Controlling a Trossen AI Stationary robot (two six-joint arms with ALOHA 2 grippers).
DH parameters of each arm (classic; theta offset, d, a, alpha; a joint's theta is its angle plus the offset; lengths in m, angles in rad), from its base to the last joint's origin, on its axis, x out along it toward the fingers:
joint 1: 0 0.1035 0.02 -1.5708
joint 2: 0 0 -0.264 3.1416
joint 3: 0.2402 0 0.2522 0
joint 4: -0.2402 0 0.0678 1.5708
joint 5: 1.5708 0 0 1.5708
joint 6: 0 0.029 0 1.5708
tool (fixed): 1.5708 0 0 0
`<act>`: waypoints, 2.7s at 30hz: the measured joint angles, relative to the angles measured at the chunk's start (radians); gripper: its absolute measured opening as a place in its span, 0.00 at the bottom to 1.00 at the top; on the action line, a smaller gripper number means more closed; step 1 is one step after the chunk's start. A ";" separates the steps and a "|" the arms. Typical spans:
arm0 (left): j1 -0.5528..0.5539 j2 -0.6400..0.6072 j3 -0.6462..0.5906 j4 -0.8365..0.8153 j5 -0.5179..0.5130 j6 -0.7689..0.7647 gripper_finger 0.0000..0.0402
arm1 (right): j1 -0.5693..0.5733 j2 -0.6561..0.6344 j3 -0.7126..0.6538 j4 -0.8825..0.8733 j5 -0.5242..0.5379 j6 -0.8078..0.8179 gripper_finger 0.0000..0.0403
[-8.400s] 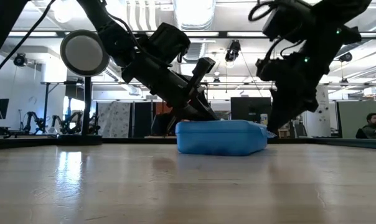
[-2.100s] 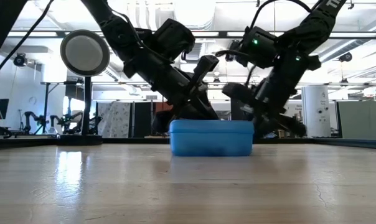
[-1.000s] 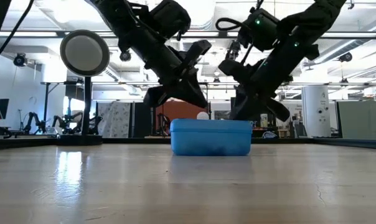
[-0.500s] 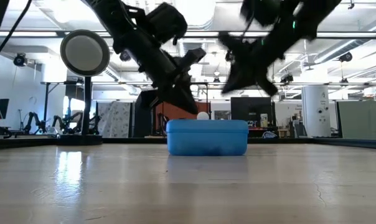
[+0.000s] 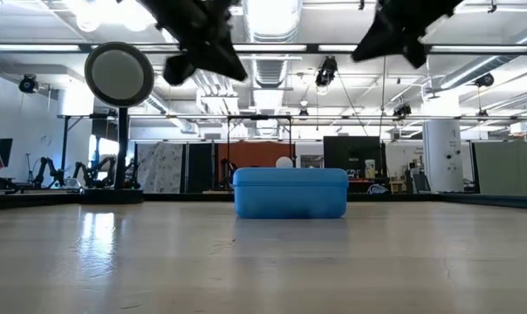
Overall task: Pick & place school supplies into a supply box
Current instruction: Return to Home Position
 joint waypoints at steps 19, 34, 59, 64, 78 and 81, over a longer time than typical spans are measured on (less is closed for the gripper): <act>-0.119 -0.212 -0.005 -0.102 0.021 -0.129 0.00 | 0.210 -0.344 0.012 -0.259 0.120 0.221 0.03; -0.071 -0.265 -0.466 0.812 0.356 -0.017 0.00 | 0.217 -0.458 -0.310 0.238 -0.208 0.100 0.03; 0.220 -0.932 -0.791 0.338 0.534 0.094 0.00 | 0.215 -0.982 -0.402 -0.205 0.059 -0.008 0.03; 0.170 -0.989 -0.905 0.338 0.529 0.092 0.00 | 0.215 -0.948 -0.405 -0.206 0.055 -0.008 0.03; 0.118 -1.235 -1.080 0.389 0.469 0.094 0.00 | 0.177 -1.022 -0.499 -0.199 0.058 -0.007 0.03; 0.120 -1.286 -1.082 0.381 0.466 0.095 0.00 | 0.175 -1.024 -0.563 -0.004 0.059 -0.008 0.03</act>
